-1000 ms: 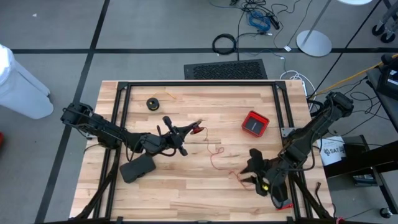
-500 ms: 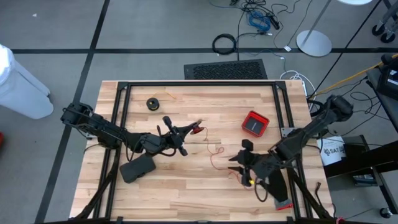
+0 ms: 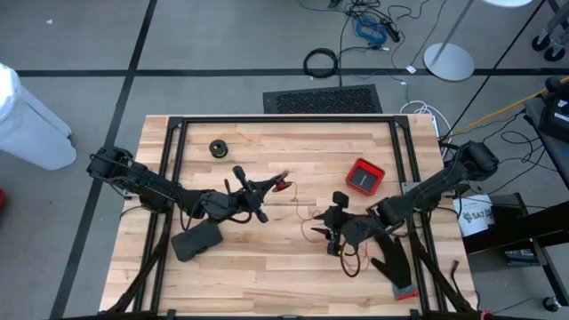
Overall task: Coil cords
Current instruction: Coil the red wire onto the black spool
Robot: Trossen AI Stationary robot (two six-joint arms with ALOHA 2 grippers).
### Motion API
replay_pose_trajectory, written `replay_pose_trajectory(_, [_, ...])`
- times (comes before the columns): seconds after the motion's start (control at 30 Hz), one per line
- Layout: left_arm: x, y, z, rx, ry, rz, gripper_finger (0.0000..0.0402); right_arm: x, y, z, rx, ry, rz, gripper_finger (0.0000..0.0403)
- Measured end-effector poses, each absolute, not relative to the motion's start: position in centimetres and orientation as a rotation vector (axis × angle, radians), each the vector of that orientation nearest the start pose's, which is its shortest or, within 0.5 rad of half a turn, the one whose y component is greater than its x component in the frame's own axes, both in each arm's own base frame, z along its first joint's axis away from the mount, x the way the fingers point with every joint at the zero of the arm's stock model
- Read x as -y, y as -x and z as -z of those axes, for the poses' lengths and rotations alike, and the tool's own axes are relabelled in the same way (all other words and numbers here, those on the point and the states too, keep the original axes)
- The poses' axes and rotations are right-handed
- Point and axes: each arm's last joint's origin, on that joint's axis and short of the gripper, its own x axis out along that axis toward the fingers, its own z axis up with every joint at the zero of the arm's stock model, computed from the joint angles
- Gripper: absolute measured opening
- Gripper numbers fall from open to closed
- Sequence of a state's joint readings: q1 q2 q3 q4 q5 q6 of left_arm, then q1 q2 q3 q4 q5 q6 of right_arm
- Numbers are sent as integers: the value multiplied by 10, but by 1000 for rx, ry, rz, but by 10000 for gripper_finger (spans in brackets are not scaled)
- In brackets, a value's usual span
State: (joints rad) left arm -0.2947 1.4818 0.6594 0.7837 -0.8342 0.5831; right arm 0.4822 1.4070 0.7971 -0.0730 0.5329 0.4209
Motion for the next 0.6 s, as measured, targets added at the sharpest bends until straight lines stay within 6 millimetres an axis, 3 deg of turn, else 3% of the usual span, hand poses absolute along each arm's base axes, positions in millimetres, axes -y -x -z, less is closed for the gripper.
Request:
replay_pose_trajectory(0.27, [64, -288, -224, -188, -582, -520, 0, -119, -272, -202, -516, 52, 260, 135])
replay_pose_trajectory(0.6, [43, -294, -226, -124, -385, -529, 0, -113, -275, -201, -464, 116, 434, 125])
